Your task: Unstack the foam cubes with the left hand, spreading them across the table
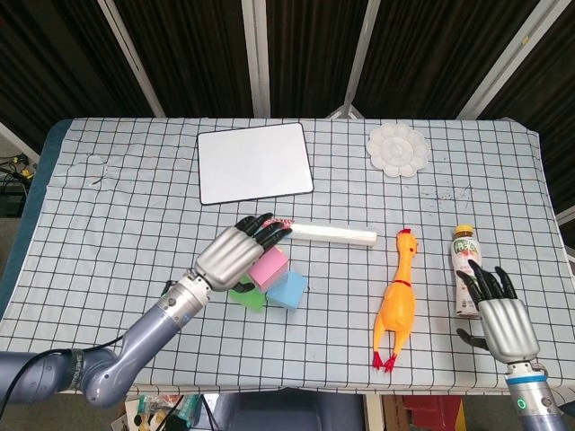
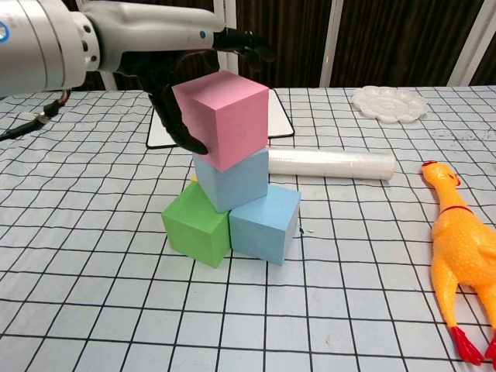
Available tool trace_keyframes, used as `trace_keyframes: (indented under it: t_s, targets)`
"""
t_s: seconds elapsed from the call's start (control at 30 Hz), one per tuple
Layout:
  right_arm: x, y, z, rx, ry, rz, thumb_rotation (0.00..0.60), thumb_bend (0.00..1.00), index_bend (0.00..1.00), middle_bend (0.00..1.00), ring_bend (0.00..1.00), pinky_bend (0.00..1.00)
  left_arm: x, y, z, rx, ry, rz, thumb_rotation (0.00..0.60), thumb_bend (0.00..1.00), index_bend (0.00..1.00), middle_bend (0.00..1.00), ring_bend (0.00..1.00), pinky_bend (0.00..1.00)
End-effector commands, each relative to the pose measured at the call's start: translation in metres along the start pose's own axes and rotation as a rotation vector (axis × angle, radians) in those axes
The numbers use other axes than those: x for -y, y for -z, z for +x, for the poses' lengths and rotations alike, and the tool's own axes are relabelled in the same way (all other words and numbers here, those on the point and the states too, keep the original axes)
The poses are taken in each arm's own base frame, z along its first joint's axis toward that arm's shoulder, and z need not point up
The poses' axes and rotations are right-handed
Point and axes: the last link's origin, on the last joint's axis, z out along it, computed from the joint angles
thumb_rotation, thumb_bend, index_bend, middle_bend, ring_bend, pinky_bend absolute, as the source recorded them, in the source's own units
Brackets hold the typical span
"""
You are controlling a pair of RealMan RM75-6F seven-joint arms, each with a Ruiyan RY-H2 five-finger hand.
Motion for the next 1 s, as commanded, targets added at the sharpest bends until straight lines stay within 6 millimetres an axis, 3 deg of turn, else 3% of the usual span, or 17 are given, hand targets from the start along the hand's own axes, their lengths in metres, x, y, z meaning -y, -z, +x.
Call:
trace_keyframes:
  t_s: [0.03, 0.13, 0.27, 0.43, 0.7, 0.87, 1.0]
  targets:
    - [0.0, 0.0, 0.0, 0.005, -0.001, -0.001, 0.6, 0.02, 0.14, 0.04, 0.13, 0.04, -0.005, -0.001, 0.0, -0.007, -0.008, -0.009, 0.6, 0.02, 0.14, 0.14, 0.12, 0.25]
    - [0.0, 0.0, 0.0, 0.006, -0.002, 0.003, 0.6, 0.02, 0.14, 0.04, 0.13, 0.04, -0.008, -0.003, 0.0, -0.034, -0.02, -0.019, 0.6, 0.07, 0.23, 0.23, 0.28, 0.44]
    - [0.0, 0.0, 0.001, 0.002, -0.015, 0.018, 0.6, 0.02, 0.14, 0.04, 0.14, 0.07, -0.009, -0.004, -0.002, -0.063, -0.01, -0.028, 0.6, 0.18, 0.3, 0.37, 0.44, 0.57]
    - [-0.003, -0.002, 0.001, 0.007, -0.018, 0.001, 0.6, 0.02, 0.14, 0.04, 0.14, 0.08, -0.006, -0.004, 0.0, -0.109, -0.002, -0.033, 0.6, 0.25, 0.35, 0.46, 0.49, 0.61]
    - [-0.003, -0.003, -0.002, 0.018, -0.014, -0.003, 0.6, 0.02, 0.14, 0.04, 0.14, 0.08, 0.009, 0.005, 0.025, -0.316, -0.03, -0.028, 0.6, 0.25, 0.34, 0.41, 0.48, 0.61]
    - [-0.003, -0.004, -0.002, 0.019, -0.018, -0.009, 0.6, 0.02, 0.14, 0.04, 0.14, 0.08, 0.046, 0.033, 0.027, -0.392, -0.26, 0.012, 0.6, 0.22, 0.32, 0.39, 0.47, 0.6]
    - [-0.003, -0.003, 0.0, 0.009, -0.028, -0.007, 0.6, 0.02, 0.14, 0.04, 0.14, 0.08, 0.094, 0.074, 0.007, -0.393, -0.446, 0.063, 0.6, 0.21, 0.33, 0.4, 0.46, 0.6]
